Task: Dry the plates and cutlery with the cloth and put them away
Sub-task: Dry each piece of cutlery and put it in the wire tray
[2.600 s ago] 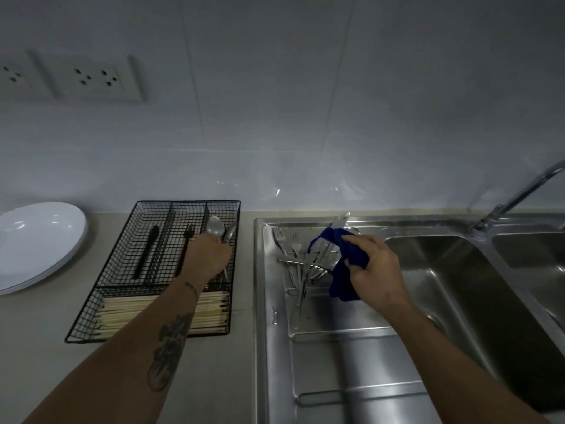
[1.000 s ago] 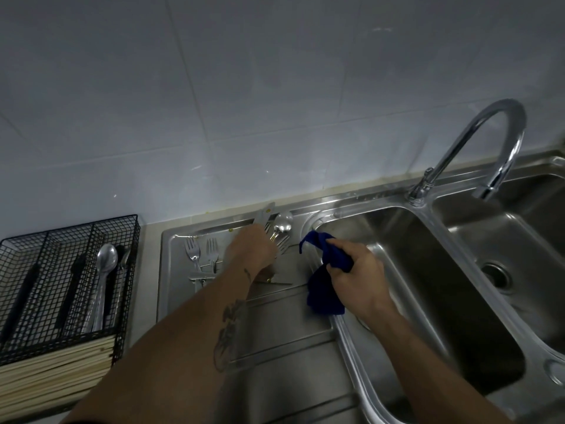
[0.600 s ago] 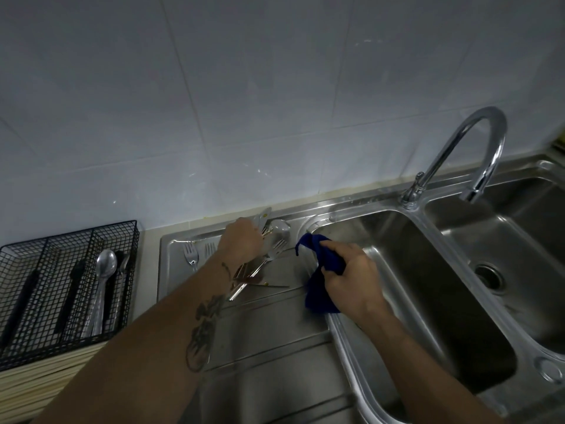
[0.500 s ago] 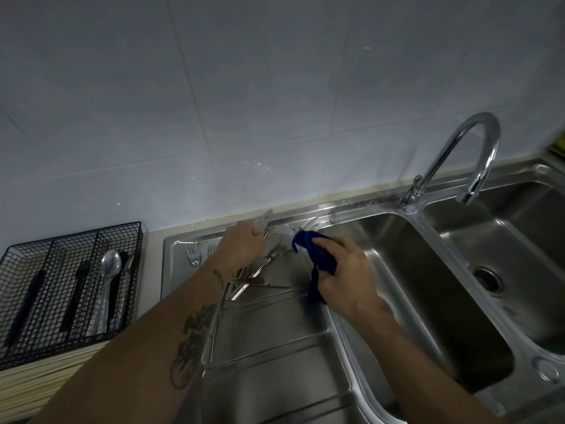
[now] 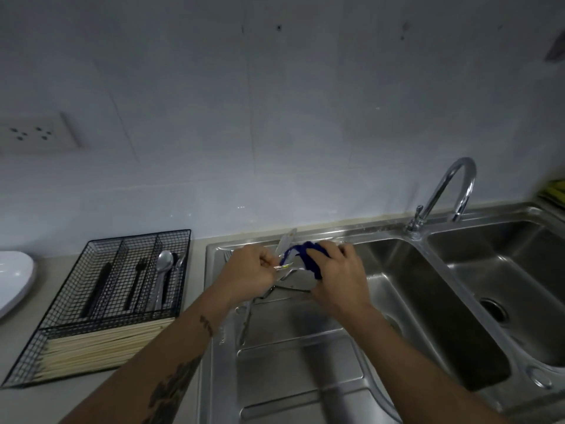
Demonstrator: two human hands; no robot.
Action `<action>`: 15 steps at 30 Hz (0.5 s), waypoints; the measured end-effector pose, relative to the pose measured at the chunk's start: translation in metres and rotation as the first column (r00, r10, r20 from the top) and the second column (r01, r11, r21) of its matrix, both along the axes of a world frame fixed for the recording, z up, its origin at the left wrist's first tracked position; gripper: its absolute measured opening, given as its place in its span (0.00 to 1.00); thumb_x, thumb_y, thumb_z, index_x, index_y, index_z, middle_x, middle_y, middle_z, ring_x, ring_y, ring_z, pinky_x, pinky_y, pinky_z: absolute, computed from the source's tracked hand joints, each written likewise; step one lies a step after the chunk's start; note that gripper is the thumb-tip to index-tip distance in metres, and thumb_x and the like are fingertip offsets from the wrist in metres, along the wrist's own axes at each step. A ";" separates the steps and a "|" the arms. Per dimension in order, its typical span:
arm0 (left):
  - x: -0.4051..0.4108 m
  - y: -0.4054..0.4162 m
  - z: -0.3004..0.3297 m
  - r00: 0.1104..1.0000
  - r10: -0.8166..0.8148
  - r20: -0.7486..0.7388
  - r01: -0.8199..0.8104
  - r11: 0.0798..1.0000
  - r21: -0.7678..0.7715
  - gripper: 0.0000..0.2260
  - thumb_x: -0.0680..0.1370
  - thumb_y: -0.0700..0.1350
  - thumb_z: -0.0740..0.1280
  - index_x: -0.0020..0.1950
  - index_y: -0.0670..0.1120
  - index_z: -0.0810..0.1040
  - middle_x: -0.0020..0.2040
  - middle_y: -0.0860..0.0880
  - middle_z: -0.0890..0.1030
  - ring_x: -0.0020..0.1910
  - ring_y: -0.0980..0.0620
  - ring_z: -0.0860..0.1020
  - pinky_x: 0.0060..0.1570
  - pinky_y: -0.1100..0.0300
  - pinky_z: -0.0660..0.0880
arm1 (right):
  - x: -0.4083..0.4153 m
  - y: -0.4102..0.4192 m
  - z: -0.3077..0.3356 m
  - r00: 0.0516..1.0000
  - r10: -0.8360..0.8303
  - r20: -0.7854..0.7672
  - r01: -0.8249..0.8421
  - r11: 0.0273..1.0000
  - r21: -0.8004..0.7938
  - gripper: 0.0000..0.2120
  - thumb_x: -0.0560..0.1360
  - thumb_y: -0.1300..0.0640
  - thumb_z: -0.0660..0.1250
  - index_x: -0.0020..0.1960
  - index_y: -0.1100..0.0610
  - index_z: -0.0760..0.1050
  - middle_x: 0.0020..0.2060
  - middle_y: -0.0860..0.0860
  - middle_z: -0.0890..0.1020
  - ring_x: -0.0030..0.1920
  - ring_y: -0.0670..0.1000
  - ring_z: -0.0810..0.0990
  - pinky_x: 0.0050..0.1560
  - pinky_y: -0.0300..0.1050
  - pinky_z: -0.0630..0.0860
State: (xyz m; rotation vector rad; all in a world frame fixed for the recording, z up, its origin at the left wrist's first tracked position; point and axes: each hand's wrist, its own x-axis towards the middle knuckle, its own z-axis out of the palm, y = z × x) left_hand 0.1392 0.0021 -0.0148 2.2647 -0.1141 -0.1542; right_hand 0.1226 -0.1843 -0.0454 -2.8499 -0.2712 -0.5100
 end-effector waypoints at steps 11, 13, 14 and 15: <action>-0.029 0.017 0.014 0.997 -0.045 0.063 0.047 0.999 -0.024 0.09 0.72 0.36 0.66 0.41 0.47 0.82 0.39 0.46 0.84 0.34 0.55 0.78 0.34 0.65 0.74 | -0.044 0.027 0.013 0.996 0.062 0.057 -0.051 0.984 -0.169 0.33 0.60 0.60 0.71 0.66 0.52 0.74 0.61 0.52 0.76 0.54 0.58 0.73 0.48 0.53 0.74; -0.029 0.019 0.014 0.996 -0.060 0.072 0.063 0.997 -0.042 0.09 0.73 0.36 0.65 0.40 0.48 0.81 0.36 0.48 0.82 0.33 0.56 0.77 0.33 0.67 0.73 | -0.049 0.032 0.013 0.988 0.128 0.082 -0.105 0.966 -0.238 0.32 0.61 0.59 0.71 0.65 0.52 0.74 0.61 0.53 0.75 0.54 0.59 0.73 0.49 0.54 0.74; -0.029 0.018 0.014 0.995 -0.071 0.072 0.074 0.996 -0.041 0.09 0.73 0.36 0.65 0.40 0.49 0.81 0.35 0.49 0.81 0.33 0.56 0.77 0.32 0.67 0.73 | -0.048 0.031 0.013 0.989 0.124 0.085 -0.101 0.968 -0.229 0.33 0.61 0.59 0.71 0.66 0.51 0.74 0.61 0.53 0.76 0.54 0.59 0.73 0.48 0.53 0.74; -0.030 0.018 0.013 0.994 -0.077 0.072 0.079 0.996 -0.033 0.08 0.73 0.37 0.66 0.40 0.49 0.81 0.35 0.50 0.81 0.32 0.55 0.77 0.32 0.66 0.73 | -0.045 0.028 0.013 0.992 0.100 0.079 -0.082 0.975 -0.207 0.34 0.60 0.59 0.72 0.66 0.50 0.74 0.61 0.53 0.76 0.54 0.59 0.73 0.48 0.53 0.74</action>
